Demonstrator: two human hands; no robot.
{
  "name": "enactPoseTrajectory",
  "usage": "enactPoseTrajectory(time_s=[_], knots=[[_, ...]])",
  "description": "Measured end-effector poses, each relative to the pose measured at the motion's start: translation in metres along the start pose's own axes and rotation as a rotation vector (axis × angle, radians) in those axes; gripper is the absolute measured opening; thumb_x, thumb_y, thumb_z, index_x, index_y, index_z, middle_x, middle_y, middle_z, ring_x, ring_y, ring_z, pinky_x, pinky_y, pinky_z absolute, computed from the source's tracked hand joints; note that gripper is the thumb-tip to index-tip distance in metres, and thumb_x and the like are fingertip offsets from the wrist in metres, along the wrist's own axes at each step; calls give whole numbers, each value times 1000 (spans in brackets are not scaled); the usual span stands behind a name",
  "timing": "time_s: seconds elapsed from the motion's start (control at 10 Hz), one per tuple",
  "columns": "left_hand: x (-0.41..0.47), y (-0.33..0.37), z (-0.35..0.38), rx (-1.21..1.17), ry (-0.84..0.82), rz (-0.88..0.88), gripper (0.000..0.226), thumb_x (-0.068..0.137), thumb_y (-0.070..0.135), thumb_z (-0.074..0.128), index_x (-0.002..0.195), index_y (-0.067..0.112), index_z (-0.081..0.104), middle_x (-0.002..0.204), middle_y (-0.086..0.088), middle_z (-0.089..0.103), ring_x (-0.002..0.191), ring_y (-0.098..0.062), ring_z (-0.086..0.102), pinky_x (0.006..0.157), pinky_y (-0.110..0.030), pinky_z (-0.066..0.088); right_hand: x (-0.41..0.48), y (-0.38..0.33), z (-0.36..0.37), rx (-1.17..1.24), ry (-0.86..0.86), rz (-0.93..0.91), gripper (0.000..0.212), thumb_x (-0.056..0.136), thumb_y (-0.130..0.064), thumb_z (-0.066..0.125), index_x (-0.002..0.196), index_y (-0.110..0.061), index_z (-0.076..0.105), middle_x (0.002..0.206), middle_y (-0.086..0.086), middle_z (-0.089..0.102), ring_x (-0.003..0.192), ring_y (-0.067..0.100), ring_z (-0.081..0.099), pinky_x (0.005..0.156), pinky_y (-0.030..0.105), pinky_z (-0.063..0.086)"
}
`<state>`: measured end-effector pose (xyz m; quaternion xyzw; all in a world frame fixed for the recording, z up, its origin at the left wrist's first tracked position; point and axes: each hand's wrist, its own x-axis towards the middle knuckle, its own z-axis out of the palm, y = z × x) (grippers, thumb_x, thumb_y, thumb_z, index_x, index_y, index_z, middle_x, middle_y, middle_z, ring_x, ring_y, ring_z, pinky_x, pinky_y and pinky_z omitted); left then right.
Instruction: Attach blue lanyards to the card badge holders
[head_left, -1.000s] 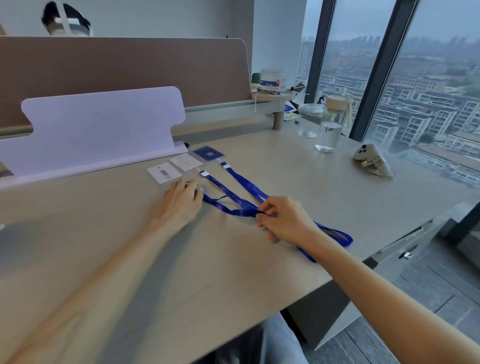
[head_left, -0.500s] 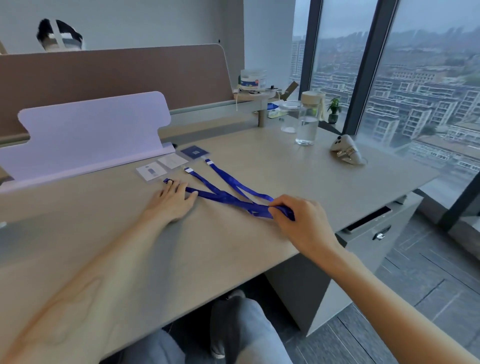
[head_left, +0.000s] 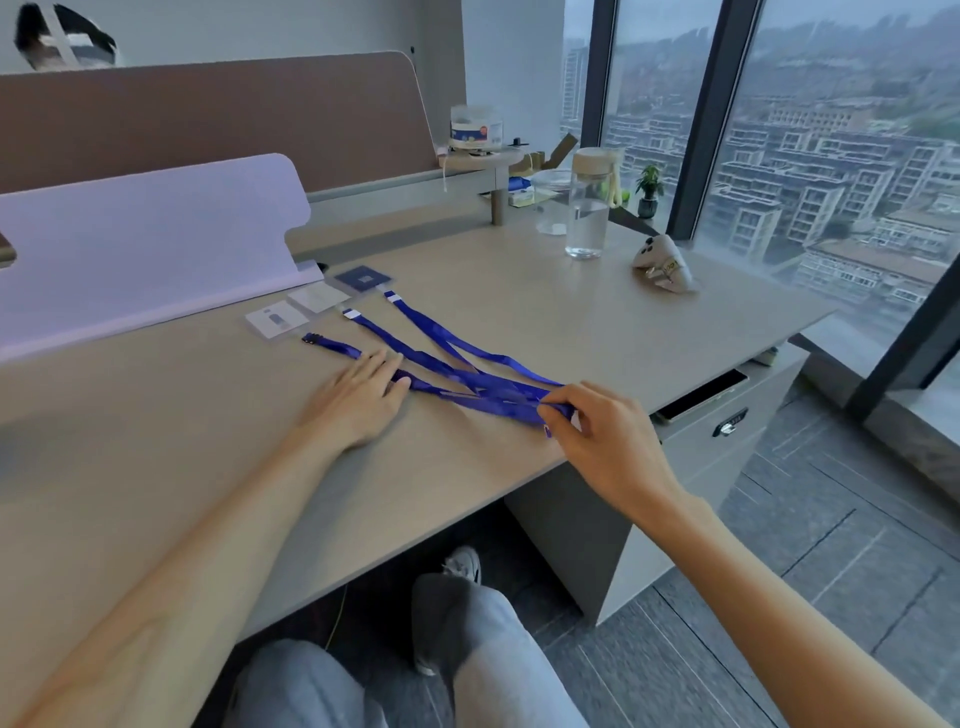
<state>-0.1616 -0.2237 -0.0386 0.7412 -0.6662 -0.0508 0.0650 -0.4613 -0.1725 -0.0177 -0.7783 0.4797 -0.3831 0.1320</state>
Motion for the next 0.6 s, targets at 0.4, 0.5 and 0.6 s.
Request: enactPoseTrajectory(time_s=[0.4, 0.5, 0.6], knots=[[-32, 7, -10, -354, 80, 13, 53, 102, 36, 31, 153, 26, 20, 162, 3, 11, 149, -13, 9, 120, -34, 11, -10, -18, -8, -98, -51, 102, 14, 93, -22, 53, 102, -24, 65, 109, -6, 55, 96, 16, 56, 77, 34, 49], [-57, 5, -17, -507, 176, 23, 48, 102, 29, 37, 149, 22, 33, 158, 3, 26, 146, -13, 22, 116, -29, 18, -5, -43, 5, -72, -46, 26, 14, 94, -21, 54, 102, -22, 66, 109, -5, 56, 98, 14, 56, 77, 33, 50], [-72, -7, -24, -640, 253, -15, 39, 102, 23, 40, 140, 18, 48, 145, 0, 47, 133, -16, 42, 103, -22, 30, 3, -70, 24, -58, -73, -51, 14, 94, -21, 56, 103, -20, 67, 110, -4, 59, 97, 13, 58, 75, 28, 51]])
